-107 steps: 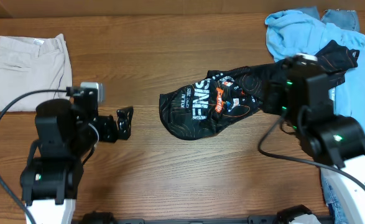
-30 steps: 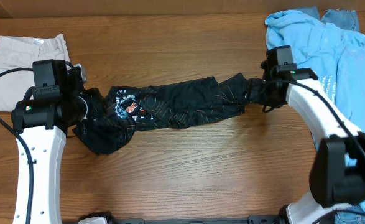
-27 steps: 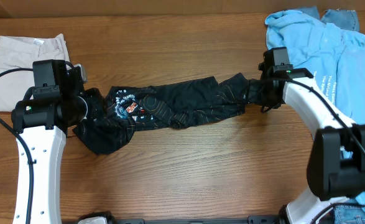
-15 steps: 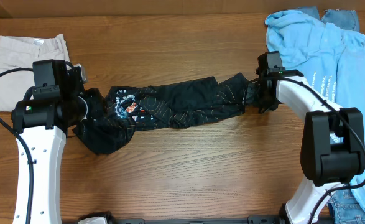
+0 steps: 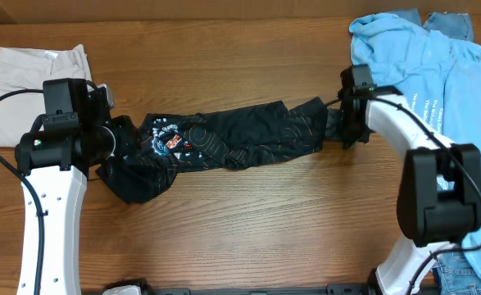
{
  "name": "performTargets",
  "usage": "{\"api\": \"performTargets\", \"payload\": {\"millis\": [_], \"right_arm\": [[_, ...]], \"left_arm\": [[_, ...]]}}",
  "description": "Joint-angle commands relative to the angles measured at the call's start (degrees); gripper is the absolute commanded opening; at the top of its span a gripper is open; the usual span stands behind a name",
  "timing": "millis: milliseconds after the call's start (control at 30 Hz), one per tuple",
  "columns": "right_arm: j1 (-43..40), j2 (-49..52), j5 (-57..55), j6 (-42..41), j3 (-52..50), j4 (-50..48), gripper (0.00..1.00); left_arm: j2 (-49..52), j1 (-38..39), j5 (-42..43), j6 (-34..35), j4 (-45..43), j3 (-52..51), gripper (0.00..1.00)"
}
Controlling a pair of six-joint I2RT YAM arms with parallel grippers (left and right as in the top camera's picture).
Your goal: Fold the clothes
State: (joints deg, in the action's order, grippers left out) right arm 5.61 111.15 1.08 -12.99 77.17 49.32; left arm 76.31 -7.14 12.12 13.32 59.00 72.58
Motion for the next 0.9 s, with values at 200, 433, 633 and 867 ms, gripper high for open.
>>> {"api": "performTargets", "payload": {"millis": [200, 433, 633, 867], "right_arm": [[1.4, -18.7, -0.7, 3.0, 33.7, 15.5, 0.04], [1.4, -20.4, -1.5, 2.6, 54.0, 24.5, 0.04], [1.5, -20.5, 2.8, 3.7, 58.9, 27.1, 0.04], [1.5, -20.6, 5.0, 4.3, 59.1, 25.7, 0.04]], "left_arm": [[0.5, 0.1, 1.4, -0.7, -1.0, 0.2, 0.42], [0.5, 0.1, 11.9, -1.7, -2.5, 0.2, 0.34], [0.5, 0.3, 24.6, -3.1, -7.6, 0.2, 0.36], [0.5, 5.0, 24.5, -8.7, -9.5, 0.2, 0.42]]}}
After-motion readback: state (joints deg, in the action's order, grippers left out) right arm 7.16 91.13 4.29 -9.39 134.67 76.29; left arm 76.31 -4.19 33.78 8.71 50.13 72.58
